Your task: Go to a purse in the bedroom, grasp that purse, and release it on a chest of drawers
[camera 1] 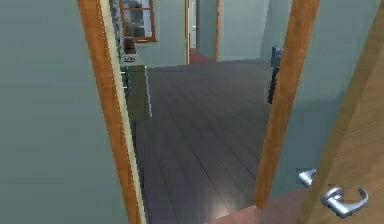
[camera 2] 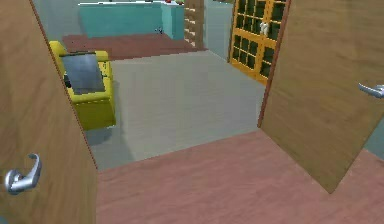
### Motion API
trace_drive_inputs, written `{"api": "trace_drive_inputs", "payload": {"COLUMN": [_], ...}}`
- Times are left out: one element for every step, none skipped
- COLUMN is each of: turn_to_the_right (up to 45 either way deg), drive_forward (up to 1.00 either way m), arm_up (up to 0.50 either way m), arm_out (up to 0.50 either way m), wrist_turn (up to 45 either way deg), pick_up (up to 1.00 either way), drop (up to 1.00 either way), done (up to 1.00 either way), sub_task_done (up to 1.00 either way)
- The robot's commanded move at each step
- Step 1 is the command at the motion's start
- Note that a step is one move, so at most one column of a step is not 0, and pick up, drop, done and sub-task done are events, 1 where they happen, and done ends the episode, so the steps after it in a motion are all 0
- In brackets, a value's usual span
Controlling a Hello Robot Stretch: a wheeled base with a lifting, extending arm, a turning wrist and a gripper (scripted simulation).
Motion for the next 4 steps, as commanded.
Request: {"api": "trace_drive_inputs", "payload": {"turn_to_the_right": [0.0,0.0,0.0,45.0], "drive_forward": [0.35,0.5,0.8,0.0], "arm_up": [0.0,0.0,0.0,0.0], "arm_out": [0.0,0.0,0.0,0.0], "wrist_turn": [0.0,0.0,0.0,0.0], "pick_up": [0.0,0.0,0.0,0.0], "drop": [0.0,0.0,0.0,0.0], "done": [0.0,0.0,0.0,0.0], "sub_task_done": [0.0,0.0,0.0,0.0]}}
